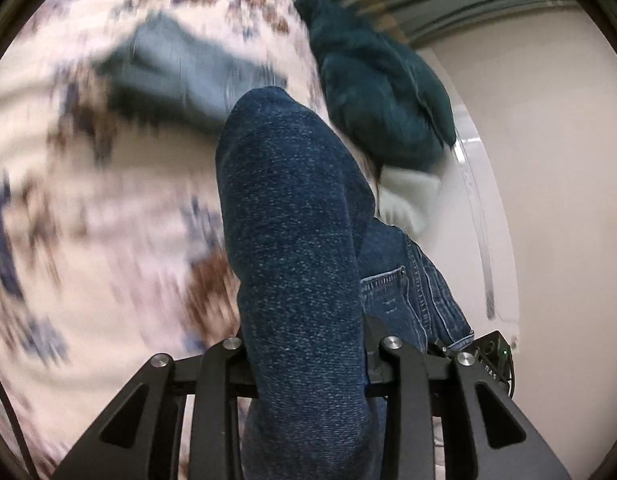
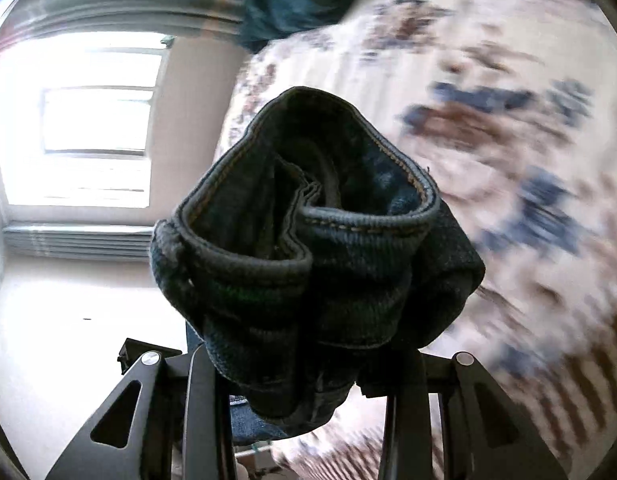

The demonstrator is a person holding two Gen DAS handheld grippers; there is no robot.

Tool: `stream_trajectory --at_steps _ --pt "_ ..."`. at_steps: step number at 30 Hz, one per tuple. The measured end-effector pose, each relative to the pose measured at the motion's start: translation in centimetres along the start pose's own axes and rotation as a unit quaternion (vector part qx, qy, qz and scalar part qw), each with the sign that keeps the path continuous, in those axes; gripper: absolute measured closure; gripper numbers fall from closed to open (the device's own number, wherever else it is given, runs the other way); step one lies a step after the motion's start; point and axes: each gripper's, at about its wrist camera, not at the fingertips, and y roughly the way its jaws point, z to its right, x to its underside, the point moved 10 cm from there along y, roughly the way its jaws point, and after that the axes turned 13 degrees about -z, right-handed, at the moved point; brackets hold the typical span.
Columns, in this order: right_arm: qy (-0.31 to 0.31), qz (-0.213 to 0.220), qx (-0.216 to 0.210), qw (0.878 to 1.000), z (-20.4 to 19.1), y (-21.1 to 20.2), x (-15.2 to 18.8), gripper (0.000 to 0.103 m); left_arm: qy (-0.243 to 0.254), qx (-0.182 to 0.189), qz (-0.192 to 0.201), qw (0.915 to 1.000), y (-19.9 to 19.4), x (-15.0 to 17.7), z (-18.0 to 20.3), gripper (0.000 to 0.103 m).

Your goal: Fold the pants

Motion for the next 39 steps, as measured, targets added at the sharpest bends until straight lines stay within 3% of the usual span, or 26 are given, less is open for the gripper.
stream_trajectory --at_steps 7,10,14,16,20,23,26,27,29,30,32,33,34,36,39 --pt "-0.033 -0.005 -0.048 0.998 -7.9 13.3 -12.5 0.066 0.014 -0.037 0.043 0.9983 -3.0 -16.4 -4.5 0.075" --pt "-0.058 -0.005 -0.054 0.997 -9.9 19.1 -18.1 0.066 0.012 -0.028 0.053 0.9981 -1.7 -23.3 -8.3 0.075" --pt "-0.079 -0.006 -0.038 0.996 -9.5 26.1 -23.8 0.066 0.0 -0.02 0.036 0.9992 1.4 -29.2 -14.1 0.075" --pt "-0.083 -0.014 -0.021 0.996 -8.4 29.5 -25.6 0.066 -0.012 -0.037 0.012 0.9992 3.4 -30.8 -17.8 0.074" --pt "-0.081 -0.021 0.014 0.996 -5.8 33.0 -25.9 0.066 -0.034 -0.085 -0.025 0.9955 7.0 -30.5 -23.2 0.07" --pt "-0.075 -0.035 0.025 0.996 -4.4 34.4 -25.7 0.064 -0.046 -0.083 -0.019 0.9953 7.2 -30.0 -23.8 0.068" --pt "-0.063 -0.052 0.04 0.996 -4.4 34.1 -25.7 0.054 -0.056 -0.119 -0.017 0.9911 6.2 -29.1 -22.2 0.062" --pt "-0.066 -0.067 0.065 0.993 -4.4 34.2 -26.0 0.049 -0.056 -0.136 -0.016 0.9889 5.9 -28.7 -21.7 0.058" --pt "-0.085 -0.082 0.105 0.987 -5.0 34.1 -26.0 0.034 -0.053 -0.207 0.0 0.9769 4.5 -27.8 -20.9 0.034" --pt "-0.112 -0.088 0.146 0.979 -5.2 34.1 -26.0 0.023 -0.046 -0.235 0.02 0.9707 3.5 -27.9 -20.5 0.021" --pt "-0.15 -0.084 0.211 0.962 -5.8 33.3 -25.6 0.02 -0.022 -0.28 0.049 0.9584 2.3 -27.1 -19.3 0.017" --pt "-0.171 -0.078 0.24 0.953 -6.4 32.7 -25.4 0.017 -0.011 -0.308 0.054 0.9496 2.0 -26.4 -18.6 0.011" --pt "-0.193 -0.066 0.289 0.935 -6.8 31.8 -25.3 0.01 -0.002 -0.335 0.053 0.9407 1.8 -25.8 -18.1 0.003" --pt "-0.246 -0.034 0.364 0.898 -8.6 30.2 -25.1 0.01 0.007 -0.36 0.054 0.9313 1.6 -24.7 -17.1 0.003" --pt "-0.298 -0.019 0.417 0.859 -11.2 29.1 -24.0 0.01 0.013 -0.376 0.056 0.9248 1.4 -23.1 -15.7 0.003"
